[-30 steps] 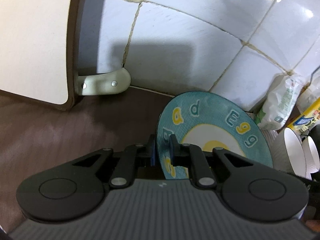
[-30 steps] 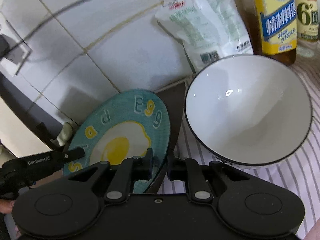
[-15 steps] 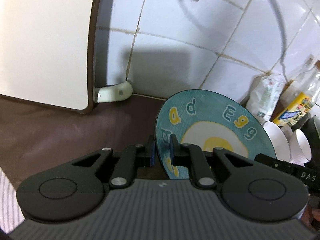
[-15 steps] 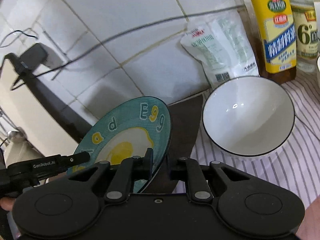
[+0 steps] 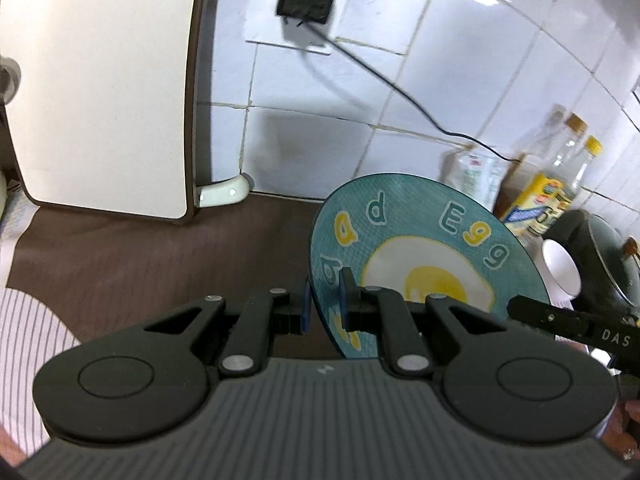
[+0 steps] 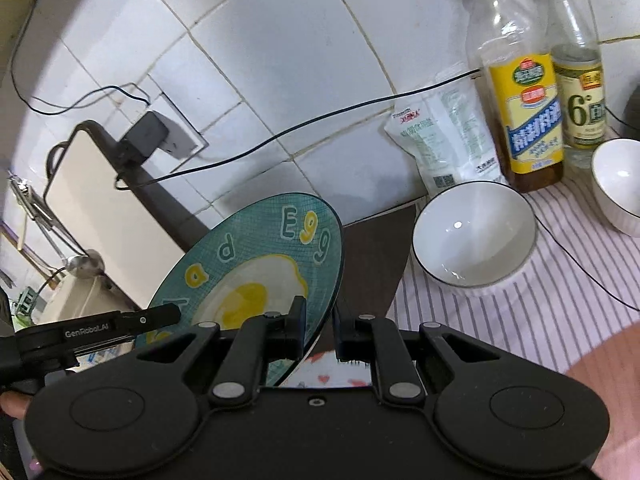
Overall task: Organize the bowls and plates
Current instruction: 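Carry the egg plate with both grippers over the bunny plate stack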
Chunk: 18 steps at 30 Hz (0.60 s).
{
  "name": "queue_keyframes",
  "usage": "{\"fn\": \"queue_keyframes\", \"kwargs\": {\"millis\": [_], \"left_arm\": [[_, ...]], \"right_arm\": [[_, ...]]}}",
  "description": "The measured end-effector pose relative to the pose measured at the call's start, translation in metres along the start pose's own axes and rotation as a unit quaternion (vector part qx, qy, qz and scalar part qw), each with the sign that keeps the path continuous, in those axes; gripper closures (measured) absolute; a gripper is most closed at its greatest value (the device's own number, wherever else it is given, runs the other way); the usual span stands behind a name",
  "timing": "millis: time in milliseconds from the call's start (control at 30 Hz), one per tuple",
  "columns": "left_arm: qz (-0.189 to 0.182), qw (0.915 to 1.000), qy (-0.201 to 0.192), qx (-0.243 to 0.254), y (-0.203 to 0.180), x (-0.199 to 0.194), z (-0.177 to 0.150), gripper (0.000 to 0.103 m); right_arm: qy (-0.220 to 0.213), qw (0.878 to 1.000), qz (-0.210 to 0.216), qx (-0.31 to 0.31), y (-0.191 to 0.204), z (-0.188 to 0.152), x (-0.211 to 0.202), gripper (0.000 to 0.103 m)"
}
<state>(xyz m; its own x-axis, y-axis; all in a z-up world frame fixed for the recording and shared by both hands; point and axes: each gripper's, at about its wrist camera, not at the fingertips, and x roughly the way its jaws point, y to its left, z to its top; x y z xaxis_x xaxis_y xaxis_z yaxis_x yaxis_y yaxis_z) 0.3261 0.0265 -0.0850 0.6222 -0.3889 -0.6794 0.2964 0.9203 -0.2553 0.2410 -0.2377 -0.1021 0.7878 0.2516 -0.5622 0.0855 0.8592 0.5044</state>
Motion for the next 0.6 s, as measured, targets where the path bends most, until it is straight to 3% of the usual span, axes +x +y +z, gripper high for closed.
{"fn": "queue_keyframes", "kwargs": {"millis": [233, 600], "left_arm": [[-0.005, 1.0, -0.001, 0.008, -0.016, -0.036, -0.023, 0.092], [0.006, 0.9994, 0.032, 0.007, -0.026, -0.048, -0.069, 0.091]], "right_arm": [[-0.003, 1.0, 0.013, 0.023, -0.005, -0.022, -0.041, 0.086], [0.016, 0.998, 0.012, 0.053, -0.021, -0.064, -0.069, 0.085]]}}
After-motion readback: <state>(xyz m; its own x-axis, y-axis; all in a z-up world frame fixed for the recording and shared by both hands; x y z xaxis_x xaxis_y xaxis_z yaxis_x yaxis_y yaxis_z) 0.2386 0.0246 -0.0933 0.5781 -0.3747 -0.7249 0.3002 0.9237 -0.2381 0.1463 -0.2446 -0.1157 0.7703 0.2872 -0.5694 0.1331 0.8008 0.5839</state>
